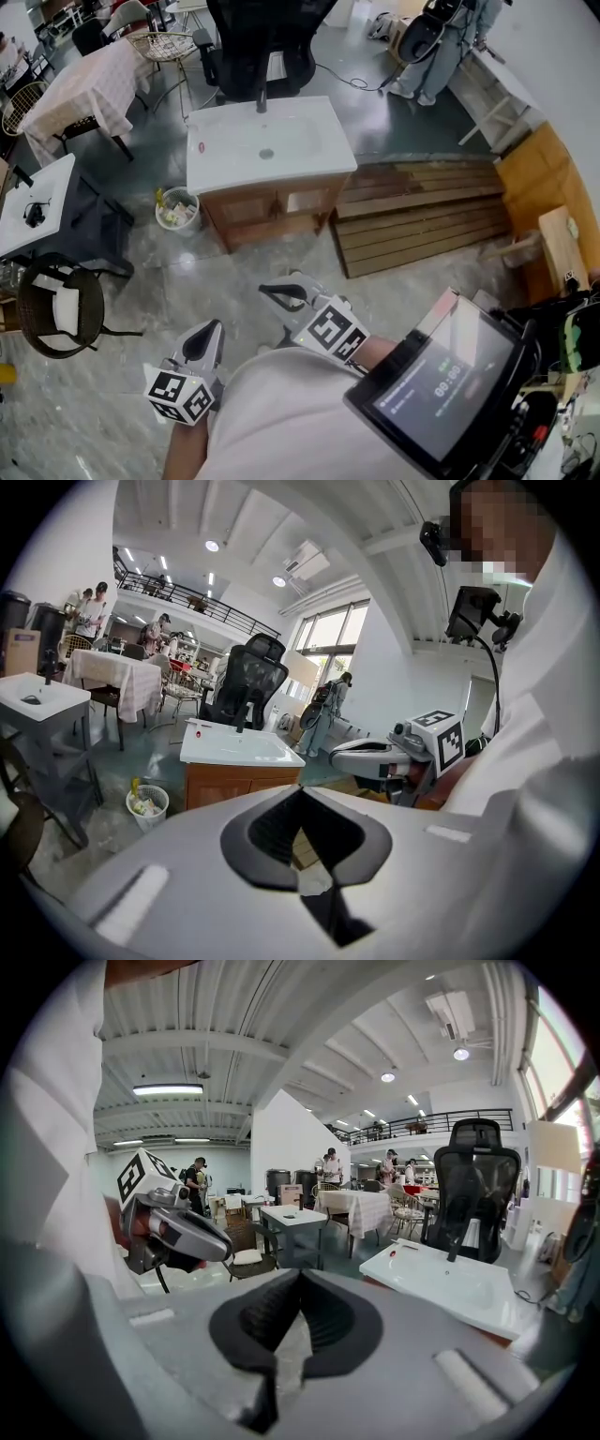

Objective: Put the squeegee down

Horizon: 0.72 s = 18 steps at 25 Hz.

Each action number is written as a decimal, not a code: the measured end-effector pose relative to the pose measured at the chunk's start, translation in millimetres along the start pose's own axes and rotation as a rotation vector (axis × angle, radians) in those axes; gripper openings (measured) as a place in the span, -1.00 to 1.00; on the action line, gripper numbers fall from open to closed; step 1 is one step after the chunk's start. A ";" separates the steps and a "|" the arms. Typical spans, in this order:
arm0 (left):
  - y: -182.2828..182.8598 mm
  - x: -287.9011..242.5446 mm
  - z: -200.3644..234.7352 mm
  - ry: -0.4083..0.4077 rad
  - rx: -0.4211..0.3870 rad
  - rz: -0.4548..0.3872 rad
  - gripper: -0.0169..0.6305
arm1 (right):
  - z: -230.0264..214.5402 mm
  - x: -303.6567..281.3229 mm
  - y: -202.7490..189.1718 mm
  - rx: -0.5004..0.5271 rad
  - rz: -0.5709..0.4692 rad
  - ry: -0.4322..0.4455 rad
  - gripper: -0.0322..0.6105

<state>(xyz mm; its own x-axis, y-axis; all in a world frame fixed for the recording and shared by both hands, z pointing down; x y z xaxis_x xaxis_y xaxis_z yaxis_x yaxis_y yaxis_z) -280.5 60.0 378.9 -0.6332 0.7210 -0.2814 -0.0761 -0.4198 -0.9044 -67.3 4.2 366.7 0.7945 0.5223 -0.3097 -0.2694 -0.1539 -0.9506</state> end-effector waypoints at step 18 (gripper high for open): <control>1.9 -57.7 48.3 0.000 0.033 0.052 -0.93 | -58.0 -37.3 -10.8 -0.006 0.027 -0.005 -0.89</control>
Point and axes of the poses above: the fingertips, and each gripper's own axes: x backward along the fingers, z to its left, y out of its top, the point moved 9 cm from there along x, backward along the fingers, and after that the axes turned 4 degrees about -z, right-handed, at the moved point
